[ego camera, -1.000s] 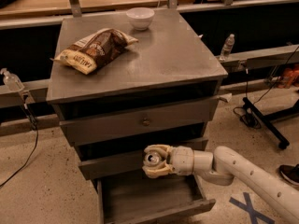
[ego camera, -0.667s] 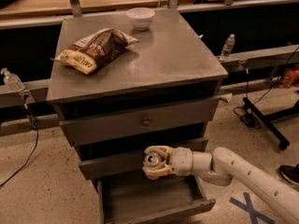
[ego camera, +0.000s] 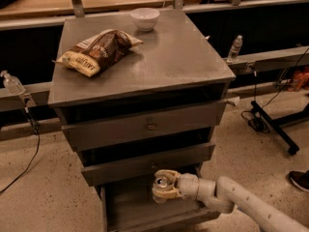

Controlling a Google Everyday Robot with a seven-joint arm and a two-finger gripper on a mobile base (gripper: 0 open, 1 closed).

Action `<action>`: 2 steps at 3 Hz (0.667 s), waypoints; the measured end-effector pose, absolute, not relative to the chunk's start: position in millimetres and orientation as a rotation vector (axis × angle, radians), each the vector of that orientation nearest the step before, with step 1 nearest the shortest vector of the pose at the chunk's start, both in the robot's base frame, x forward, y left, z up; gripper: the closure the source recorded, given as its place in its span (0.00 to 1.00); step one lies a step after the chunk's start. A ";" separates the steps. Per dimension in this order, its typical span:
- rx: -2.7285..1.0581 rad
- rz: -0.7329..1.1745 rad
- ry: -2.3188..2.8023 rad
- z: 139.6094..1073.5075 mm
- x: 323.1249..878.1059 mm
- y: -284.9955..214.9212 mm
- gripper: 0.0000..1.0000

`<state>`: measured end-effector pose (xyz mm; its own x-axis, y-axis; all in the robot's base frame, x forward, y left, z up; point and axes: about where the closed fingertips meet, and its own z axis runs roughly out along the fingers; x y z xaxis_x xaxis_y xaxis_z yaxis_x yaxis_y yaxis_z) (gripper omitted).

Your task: Pick 7up can from bottom drawer and place on counter

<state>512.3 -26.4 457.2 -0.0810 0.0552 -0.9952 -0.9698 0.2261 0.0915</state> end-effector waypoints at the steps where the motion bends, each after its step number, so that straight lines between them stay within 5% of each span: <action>1: -0.893 1.166 1.347 401.5 504.3 -28.1 1.00; 2: -0.871 1.200 1.401 352.2 489.2 -17.7 1.00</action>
Offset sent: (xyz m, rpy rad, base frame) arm -0.0354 0.0132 -0.1512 0.0186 0.1636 -0.0225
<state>489.2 -17.7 352.2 -0.1874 0.0990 -0.9773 -0.9506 0.2323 0.2058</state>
